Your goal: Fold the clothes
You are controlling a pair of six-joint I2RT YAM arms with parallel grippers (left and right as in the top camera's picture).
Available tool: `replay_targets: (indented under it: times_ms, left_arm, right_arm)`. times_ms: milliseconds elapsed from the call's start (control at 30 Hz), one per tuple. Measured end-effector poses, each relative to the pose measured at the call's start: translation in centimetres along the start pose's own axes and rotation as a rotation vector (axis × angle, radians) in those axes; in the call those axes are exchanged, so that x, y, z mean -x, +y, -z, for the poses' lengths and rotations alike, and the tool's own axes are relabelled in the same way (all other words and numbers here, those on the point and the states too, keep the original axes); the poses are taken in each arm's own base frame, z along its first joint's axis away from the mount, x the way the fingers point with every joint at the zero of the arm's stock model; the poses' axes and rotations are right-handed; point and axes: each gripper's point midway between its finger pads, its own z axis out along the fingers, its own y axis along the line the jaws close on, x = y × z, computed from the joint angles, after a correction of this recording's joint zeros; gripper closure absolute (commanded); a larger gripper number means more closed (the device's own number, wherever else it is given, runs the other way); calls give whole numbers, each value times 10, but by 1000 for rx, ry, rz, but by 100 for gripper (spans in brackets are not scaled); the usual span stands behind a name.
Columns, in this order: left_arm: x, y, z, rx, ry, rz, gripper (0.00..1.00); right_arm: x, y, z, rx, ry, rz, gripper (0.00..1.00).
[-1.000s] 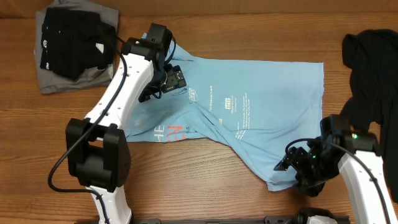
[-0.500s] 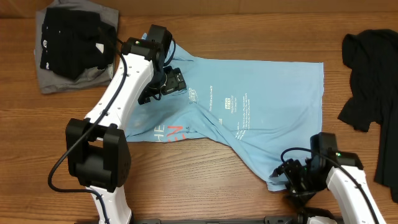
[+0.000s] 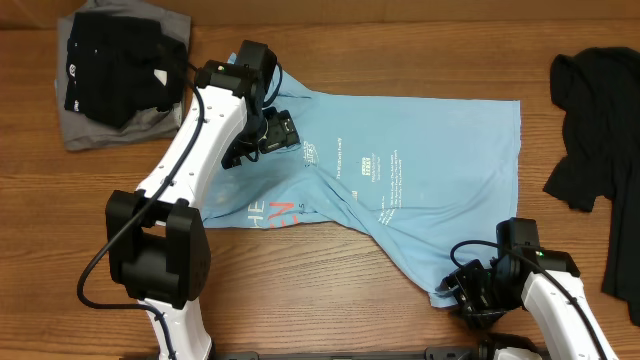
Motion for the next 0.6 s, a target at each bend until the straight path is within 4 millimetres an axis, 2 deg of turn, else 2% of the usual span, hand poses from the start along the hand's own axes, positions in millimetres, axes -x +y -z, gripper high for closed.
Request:
replay_targets:
  times_ms: [67, 167, 500, 600]
  left_arm:
    - [0, 0, 0, 0, 0, 0, 0]
    - [0, 0, 0, 1, 0, 0, 0]
    - [-1, 1, 0, 5, 6, -39, 0]
    - [-1, 1, 0, 6, 6, -48, 0]
  right_arm:
    - [0, 0, 0, 0, 0, 4, 68]
    - [1, 1, 0, 3, -2, 6, 96]
    - [2, 8, 2, 28, -8, 15, 96]
    - [7, 20, 12, 58, -32, 32, 96]
